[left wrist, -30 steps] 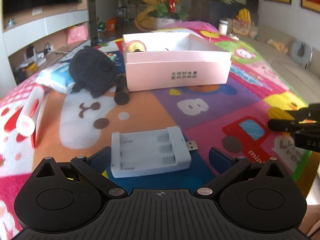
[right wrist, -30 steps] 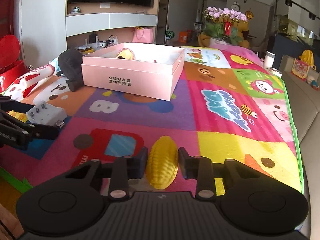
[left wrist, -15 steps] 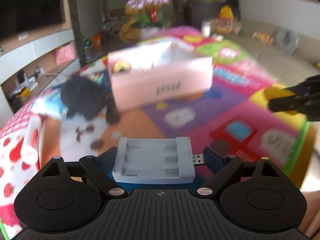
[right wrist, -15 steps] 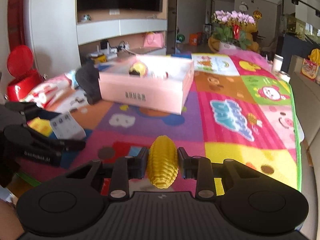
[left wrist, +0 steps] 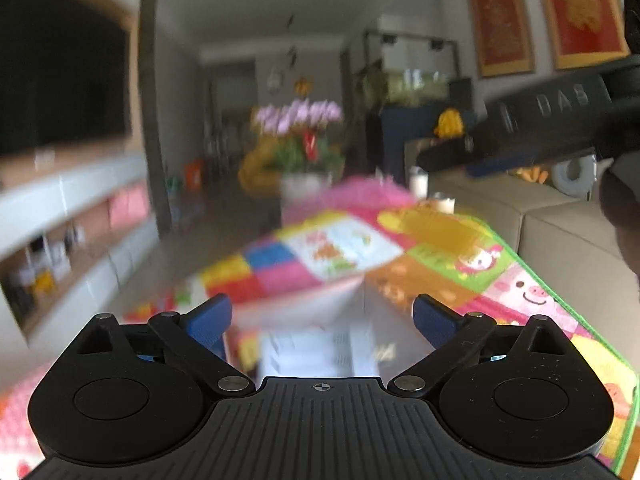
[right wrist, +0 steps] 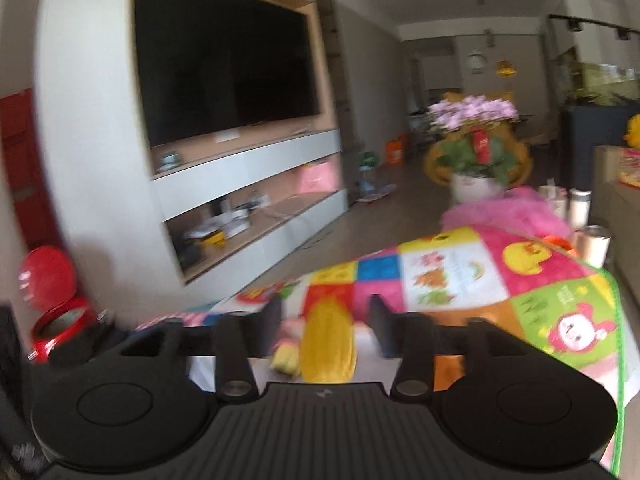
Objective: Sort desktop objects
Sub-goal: 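Lower the corn toy and charger into the pink box and open both tools, then grasp the black plush cat with the right tool and lift it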
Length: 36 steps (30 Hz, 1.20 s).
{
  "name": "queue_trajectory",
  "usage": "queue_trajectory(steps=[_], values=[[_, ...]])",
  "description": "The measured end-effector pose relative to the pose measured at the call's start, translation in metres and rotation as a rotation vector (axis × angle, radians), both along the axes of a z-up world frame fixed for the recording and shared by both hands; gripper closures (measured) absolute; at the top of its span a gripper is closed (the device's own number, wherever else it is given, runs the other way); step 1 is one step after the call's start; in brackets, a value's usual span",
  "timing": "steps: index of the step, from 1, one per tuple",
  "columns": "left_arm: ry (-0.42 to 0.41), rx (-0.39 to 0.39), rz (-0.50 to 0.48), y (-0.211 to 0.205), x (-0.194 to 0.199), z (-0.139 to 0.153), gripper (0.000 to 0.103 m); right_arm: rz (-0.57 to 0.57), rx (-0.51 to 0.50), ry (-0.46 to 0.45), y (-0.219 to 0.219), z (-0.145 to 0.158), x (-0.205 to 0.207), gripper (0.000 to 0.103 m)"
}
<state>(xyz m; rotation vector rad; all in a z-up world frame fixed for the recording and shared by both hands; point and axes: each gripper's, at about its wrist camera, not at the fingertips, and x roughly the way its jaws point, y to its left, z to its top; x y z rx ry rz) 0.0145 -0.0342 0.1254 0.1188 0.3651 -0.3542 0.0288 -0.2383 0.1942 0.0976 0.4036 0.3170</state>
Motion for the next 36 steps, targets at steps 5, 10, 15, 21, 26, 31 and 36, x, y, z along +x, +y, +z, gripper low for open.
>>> queue_trajectory(steps=[5, 10, 15, 21, 26, 31, 36], values=[[0.015, 0.077, 0.045, 0.037, -0.048, -0.039, 0.000, -0.020, -0.014, 0.006, 0.000, -0.017, 0.009, 0.030], [0.105, 0.069, 0.120, 0.067, -0.081, -0.075, 0.000, -0.021, -0.049, 0.077, 0.016, -0.053, 0.023, 0.029], [0.101, -0.008, 0.249, 0.105, -0.091, -0.078, 0.000, 0.070, -0.100, 0.124, 0.062, -0.071, 0.023, 0.028], [0.089, -0.046, 0.375, 0.138, -0.089, -0.076, 0.000, 0.222, -0.170, 0.139, 0.142, -0.080, 0.019, 0.019], [0.118, -0.064, 0.399, 0.157, -0.092, -0.084, 0.000, 0.339, -0.243, 0.154, 0.207, -0.091, 0.031, 0.016], [0.124, -0.093, 0.455, 0.180, -0.101, -0.088, 0.000, 0.401, -0.413, 0.131, 0.260, -0.123, 0.038, 0.016], [0.137, -0.146, 0.545, 0.205, -0.107, -0.087, 0.000, 0.412, -0.567, 0.108, 0.278, -0.152, 0.028, 0.025]])
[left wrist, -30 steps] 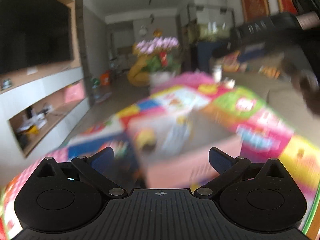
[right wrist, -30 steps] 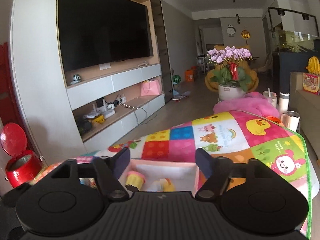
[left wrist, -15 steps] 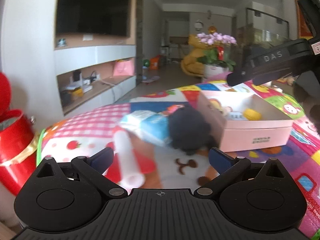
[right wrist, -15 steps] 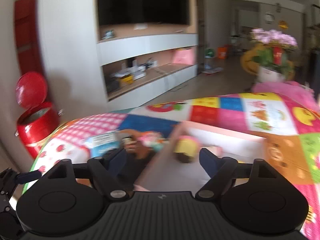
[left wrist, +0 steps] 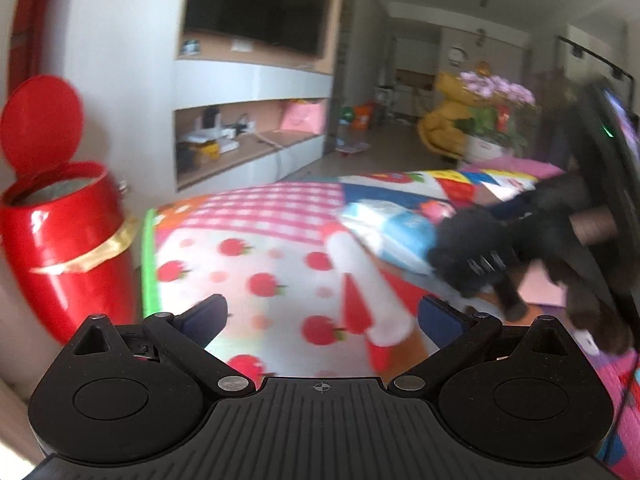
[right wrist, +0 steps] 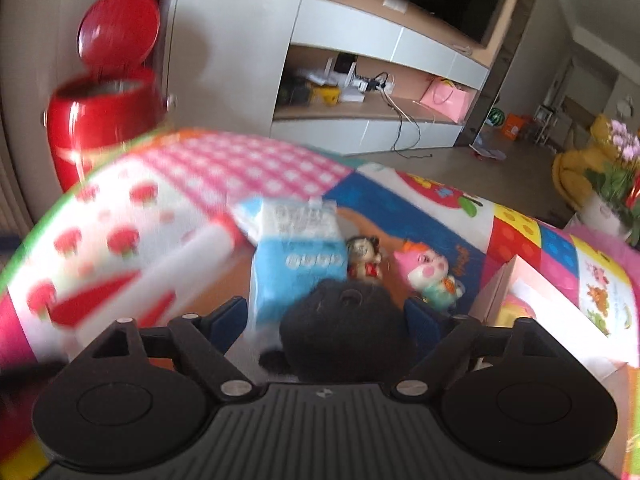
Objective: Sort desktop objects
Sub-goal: 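Grasp the black plush cat with the right tool and lift it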
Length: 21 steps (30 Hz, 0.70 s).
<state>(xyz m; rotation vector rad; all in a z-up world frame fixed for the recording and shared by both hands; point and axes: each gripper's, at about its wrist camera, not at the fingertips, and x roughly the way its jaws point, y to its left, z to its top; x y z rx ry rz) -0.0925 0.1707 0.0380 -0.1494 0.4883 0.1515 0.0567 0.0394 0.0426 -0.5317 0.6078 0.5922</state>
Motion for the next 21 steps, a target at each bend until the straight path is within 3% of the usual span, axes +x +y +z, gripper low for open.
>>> queue_trajectory(steps=[1, 2, 6, 10, 12, 19, 21], values=[[0.000, -0.010, 0.013, 0.004, -0.001, 0.001, 0.000, -0.002, -0.034, -0.044, 0.001, -0.003, -0.007, 0.042], [0.000, -0.017, 0.020, 0.006, -0.002, 0.002, 0.000, -0.008, -0.053, -0.065, -0.002, 0.000, -0.015, 0.044], [-0.007, -0.043, -0.003, 0.001, -0.007, 0.007, 0.000, 0.005, 0.132, 0.066, -0.044, 0.029, -0.043, 0.048], [-0.020, -0.052, -0.081, -0.021, -0.008, 0.014, 0.000, 0.011, 0.319, 0.114, -0.104, 0.049, -0.076, 0.048], [-0.024, -0.046, -0.113, -0.033, -0.007, 0.016, 0.000, -0.020, 0.364, 0.111, -0.134, 0.048, -0.090, 0.048], [-0.014, -0.012, -0.236, -0.088, 0.001, 0.022, 0.000, -0.244, 0.316, -0.091, -0.211, 0.025, -0.108, 0.048], [-0.008, 0.001, -0.268, -0.100, 0.001, 0.023, 0.000, -0.269, 0.263, -0.093, -0.222, 0.008, -0.114, 0.047]])
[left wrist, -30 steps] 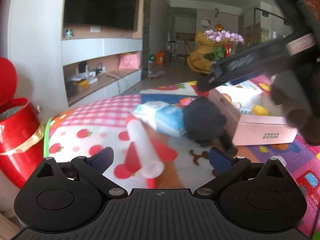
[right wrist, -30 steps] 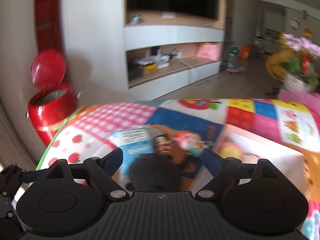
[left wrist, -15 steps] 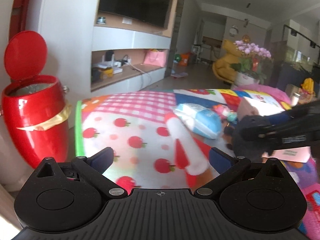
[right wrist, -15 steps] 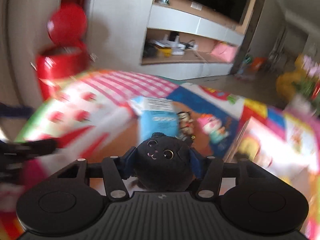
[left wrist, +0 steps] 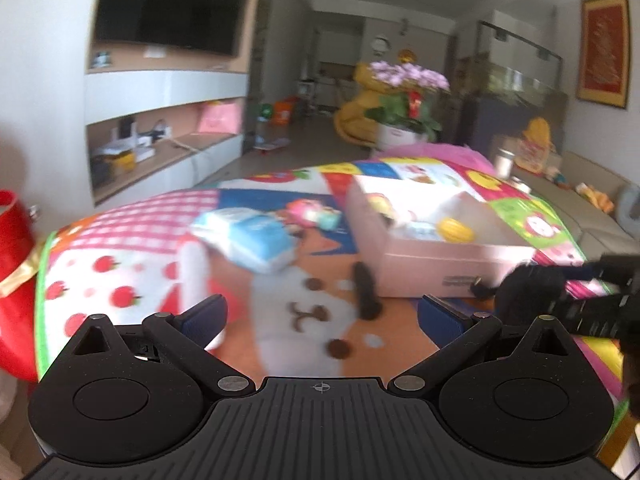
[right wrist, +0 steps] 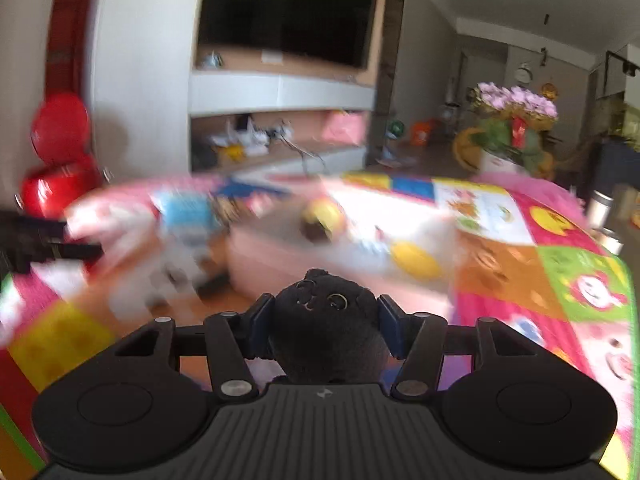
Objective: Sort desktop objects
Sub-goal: 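Grasp the black plush cat with the right tool and lift it, then grasp the white-and-red rocket toy with the left tool while right holds the plush cat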
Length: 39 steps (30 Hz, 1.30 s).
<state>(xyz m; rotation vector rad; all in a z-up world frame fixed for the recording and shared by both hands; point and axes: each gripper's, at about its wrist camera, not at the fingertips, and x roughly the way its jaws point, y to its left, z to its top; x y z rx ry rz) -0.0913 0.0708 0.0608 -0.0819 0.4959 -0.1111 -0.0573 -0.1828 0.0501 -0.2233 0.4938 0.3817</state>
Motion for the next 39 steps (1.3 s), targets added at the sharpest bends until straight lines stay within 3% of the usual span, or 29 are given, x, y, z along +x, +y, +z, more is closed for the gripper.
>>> queue_trajectory(steps=[6, 9, 14, 17, 19, 21, 22, 27, 28, 29, 30, 32, 36, 39], values=[[0.040, 0.046, -0.055, -0.029, 0.007, -0.004, 0.000, 0.082, 0.067, 0.018, -0.034, -0.013, -0.039, 0.037], [0.067, 0.046, -0.099, -0.042, 0.007, -0.009, 0.000, 0.126, 0.109, 0.059, -0.039, -0.017, -0.051, 0.024], [0.086, 0.096, -0.147, -0.058, 0.003, -0.017, 0.000, 0.118, 0.149, 0.073, -0.048, -0.019, -0.063, 0.013], [0.028, 0.143, -0.040, -0.048, 0.003, -0.013, 0.000, 0.099, 0.207, 0.038, -0.056, -0.010, -0.068, 0.003], [-0.032, 0.189, 0.124, -0.030, 0.008, -0.007, 0.000, 0.069, 0.258, 0.003, -0.062, -0.006, -0.067, 0.000], [-0.039, 0.223, 0.288, -0.007, 0.018, -0.006, 0.000, 0.007, 0.301, -0.035, -0.068, -0.003, -0.063, 0.000], [-0.017, 0.207, 0.324, 0.007, 0.026, -0.007, 0.000, -0.025, 0.317, -0.046, -0.069, -0.004, -0.060, 0.000], [0.155, 0.144, 0.317, 0.044, 0.067, -0.023, 0.001, -0.152, 0.399, -0.016, -0.071, -0.017, -0.034, 0.000], [0.176, 0.138, 0.308, 0.048, 0.073, -0.027, 0.002, -0.168, 0.405, -0.008, -0.071, -0.022, -0.030, 0.000], [0.190, 0.140, 0.302, 0.049, 0.077, -0.030, 0.013, -0.184, 0.409, -0.004, -0.070, -0.026, -0.028, 0.000], [0.206, 0.151, 0.295, 0.049, 0.081, -0.033, 0.034, -0.195, 0.411, 0.001, -0.070, -0.030, -0.026, 0.000], [0.221, 0.169, 0.290, 0.051, 0.083, -0.040, 0.049, -0.212, 0.411, 0.016, -0.070, -0.038, -0.024, 0.000], [0.210, 0.204, 0.272, 0.049, 0.068, -0.046, 0.055, -0.214, 0.449, 0.016, -0.076, -0.042, -0.023, 0.000], [0.203, 0.172, 0.219, 0.039, 0.047, -0.040, 0.055, -0.225, 0.464, 0.024, -0.078, -0.043, -0.022, 0.000]])
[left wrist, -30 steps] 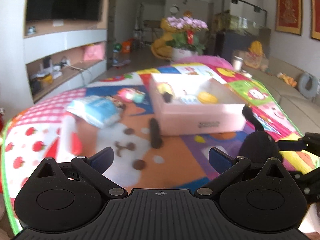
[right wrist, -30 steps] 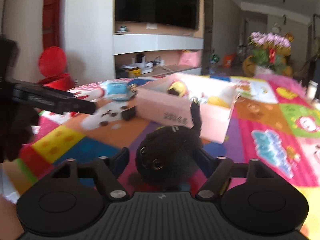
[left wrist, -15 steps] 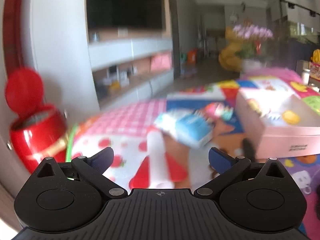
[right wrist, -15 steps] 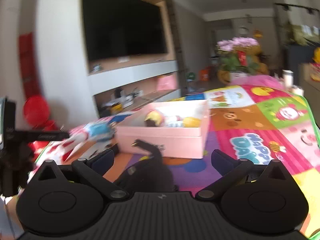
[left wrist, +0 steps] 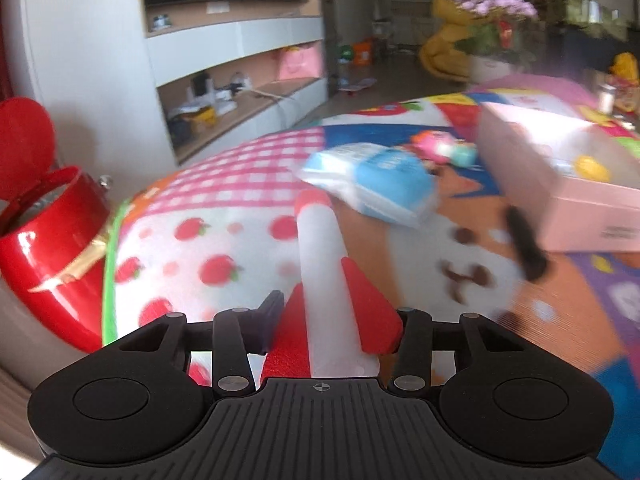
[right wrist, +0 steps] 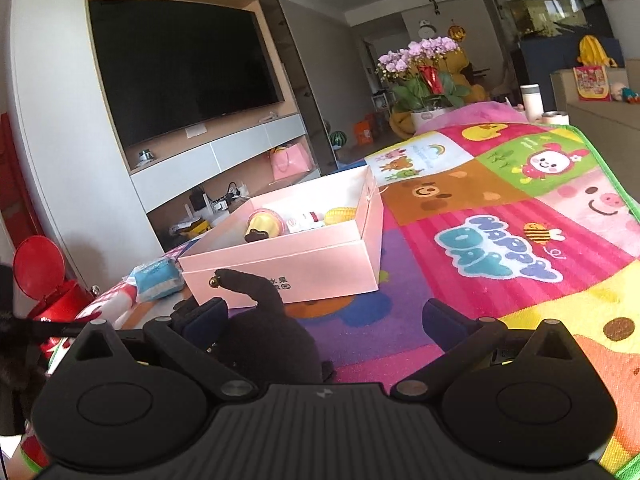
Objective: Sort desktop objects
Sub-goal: 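Grasp the white-and-red rocket toy with the left tool while right holds the plush cat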
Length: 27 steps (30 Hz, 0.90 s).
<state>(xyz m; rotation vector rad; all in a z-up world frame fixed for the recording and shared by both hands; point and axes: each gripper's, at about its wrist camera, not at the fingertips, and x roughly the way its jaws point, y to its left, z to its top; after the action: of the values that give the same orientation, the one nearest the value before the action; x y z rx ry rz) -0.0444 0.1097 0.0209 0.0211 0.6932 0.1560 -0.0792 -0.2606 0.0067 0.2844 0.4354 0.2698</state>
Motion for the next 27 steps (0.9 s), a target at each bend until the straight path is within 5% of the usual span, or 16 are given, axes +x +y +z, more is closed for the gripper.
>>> queue_trajectory(steps=[7, 17, 23, 27], values=[[0.005, -0.161, -0.234, -0.058, -0.054, 0.008, 0.052, 0.000, 0.015, 0.006, -0.001, 0.000, -0.002, 0.000], [0.030, -0.302, -0.500, -0.108, -0.058, 0.003, 0.011, 0.006, 0.031, 0.018, -0.002, -0.001, 0.000, 0.000], [-0.031, -0.219, -0.419, -0.099, -0.057, 0.005, 0.006, 0.012, 0.013, 0.033, -0.003, 0.003, -0.003, 0.000], [-0.024, -0.148, -0.315, -0.084, -0.050, -0.003, 0.004, 0.124, -0.049, 0.021, 0.005, 0.017, -0.013, 0.000]])
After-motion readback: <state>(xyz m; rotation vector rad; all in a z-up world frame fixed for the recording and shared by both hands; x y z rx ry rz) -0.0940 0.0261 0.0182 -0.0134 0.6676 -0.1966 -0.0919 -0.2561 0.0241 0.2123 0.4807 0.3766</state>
